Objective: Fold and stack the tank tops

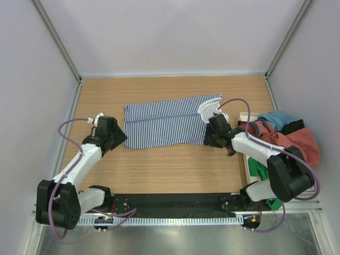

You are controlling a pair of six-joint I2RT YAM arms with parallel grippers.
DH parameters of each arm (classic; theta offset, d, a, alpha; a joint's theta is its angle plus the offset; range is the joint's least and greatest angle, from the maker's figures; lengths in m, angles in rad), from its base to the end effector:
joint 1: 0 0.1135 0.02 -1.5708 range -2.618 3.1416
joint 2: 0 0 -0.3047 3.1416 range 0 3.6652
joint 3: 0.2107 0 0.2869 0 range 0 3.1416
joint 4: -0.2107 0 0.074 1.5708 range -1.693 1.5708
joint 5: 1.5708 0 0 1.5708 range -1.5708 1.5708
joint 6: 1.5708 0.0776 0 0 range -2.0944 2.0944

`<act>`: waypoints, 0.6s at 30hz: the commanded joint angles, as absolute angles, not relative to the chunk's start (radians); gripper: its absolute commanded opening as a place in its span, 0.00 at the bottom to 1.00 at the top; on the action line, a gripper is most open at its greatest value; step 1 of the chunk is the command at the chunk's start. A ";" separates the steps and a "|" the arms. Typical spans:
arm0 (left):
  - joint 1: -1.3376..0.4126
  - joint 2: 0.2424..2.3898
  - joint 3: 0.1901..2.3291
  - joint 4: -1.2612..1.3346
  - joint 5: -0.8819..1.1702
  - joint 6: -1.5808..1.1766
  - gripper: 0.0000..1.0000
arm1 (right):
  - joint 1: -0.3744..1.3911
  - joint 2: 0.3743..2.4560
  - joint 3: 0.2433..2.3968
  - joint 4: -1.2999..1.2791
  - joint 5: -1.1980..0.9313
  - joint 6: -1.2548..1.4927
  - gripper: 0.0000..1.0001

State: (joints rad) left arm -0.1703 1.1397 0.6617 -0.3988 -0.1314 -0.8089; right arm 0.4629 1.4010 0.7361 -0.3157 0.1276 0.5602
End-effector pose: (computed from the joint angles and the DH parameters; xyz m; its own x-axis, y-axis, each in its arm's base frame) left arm 0.2638 -0.0351 0.1985 -0.5848 -0.6273 -0.5144 -0.4891 0.7785 -0.3933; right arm 0.2821 0.1297 0.1625 -0.8314 0.1741 -0.5276 0.0735 0.9758 0.2061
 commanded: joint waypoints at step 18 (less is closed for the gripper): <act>-0.173 1.287 0.661 -0.327 -0.109 -0.770 0.42 | 0.466 1.483 0.747 -0.198 0.086 0.571 0.10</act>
State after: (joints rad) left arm -0.1703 1.2800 0.6373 -0.3683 -0.1116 -0.7979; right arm 0.4629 1.4860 0.7147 -0.2157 0.0719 0.5709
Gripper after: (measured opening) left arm 0.428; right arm 0.148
